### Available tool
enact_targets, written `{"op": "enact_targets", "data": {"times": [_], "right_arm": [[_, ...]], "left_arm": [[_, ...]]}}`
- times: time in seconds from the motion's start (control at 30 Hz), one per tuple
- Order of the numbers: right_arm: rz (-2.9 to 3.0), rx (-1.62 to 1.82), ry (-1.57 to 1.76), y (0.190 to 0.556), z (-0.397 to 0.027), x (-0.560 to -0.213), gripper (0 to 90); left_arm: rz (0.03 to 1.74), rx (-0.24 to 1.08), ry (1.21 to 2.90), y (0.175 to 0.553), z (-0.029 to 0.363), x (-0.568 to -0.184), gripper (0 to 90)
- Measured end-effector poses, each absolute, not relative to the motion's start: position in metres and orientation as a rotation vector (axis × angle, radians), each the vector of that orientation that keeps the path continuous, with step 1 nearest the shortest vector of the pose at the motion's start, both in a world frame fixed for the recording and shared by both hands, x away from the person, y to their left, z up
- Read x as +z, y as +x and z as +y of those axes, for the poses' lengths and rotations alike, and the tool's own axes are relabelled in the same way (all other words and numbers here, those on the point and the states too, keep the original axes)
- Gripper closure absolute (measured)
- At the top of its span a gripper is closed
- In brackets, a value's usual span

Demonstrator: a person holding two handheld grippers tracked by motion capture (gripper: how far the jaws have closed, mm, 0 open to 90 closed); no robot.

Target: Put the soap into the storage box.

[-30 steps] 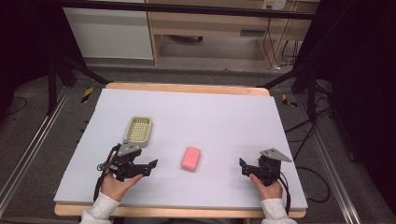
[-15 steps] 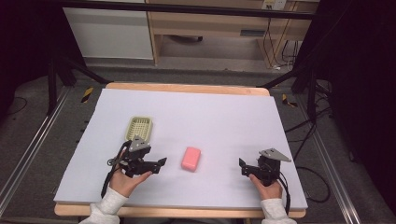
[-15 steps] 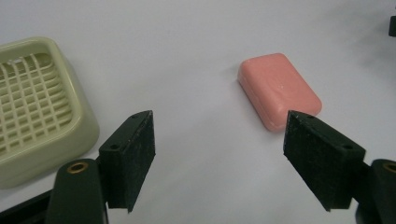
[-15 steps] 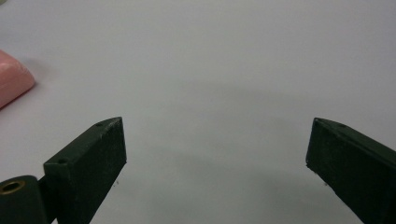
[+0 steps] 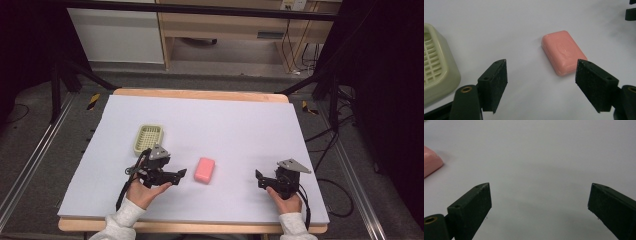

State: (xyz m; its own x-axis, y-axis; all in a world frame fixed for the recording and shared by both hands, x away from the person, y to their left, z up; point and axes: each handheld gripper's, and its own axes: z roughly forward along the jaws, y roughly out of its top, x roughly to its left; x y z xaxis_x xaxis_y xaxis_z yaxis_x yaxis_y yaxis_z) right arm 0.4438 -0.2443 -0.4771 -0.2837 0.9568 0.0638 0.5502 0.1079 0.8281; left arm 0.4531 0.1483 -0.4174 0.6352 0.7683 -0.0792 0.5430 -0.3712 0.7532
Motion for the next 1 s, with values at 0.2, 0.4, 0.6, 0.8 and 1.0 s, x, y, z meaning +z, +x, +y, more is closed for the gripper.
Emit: {"op": "enact_targets", "data": {"times": [0.2, 0.4, 0.6, 0.8, 1.0], "right_arm": [[1.893, 1.063, 1.463, 0.444, -0.244, -0.477, 5.3], [1.895, 1.063, 1.463, 0.444, -0.244, -0.477, 5.3], [1.898, 1.062, 1.464, 0.444, -0.243, -0.477, 5.3], [1.901, 1.063, 1.463, 0.444, -0.243, -0.478, 5.3], [1.901, 1.067, 1.467, 0.444, -0.243, -0.478, 5.3]], "left_arm": [[1.007, 0.364, 2.09, 0.455, 0.138, -0.417, 25.3], [0.994, 0.356, 2.098, 0.457, 0.128, -0.416, 25.3], [0.984, 0.354, 2.107, 0.46, 0.12, -0.416, 25.3], [0.982, 0.343, 2.122, 0.463, 0.112, -0.418, 25.4], [0.981, 0.333, 2.135, 0.466, 0.106, -0.421, 25.4]]}}
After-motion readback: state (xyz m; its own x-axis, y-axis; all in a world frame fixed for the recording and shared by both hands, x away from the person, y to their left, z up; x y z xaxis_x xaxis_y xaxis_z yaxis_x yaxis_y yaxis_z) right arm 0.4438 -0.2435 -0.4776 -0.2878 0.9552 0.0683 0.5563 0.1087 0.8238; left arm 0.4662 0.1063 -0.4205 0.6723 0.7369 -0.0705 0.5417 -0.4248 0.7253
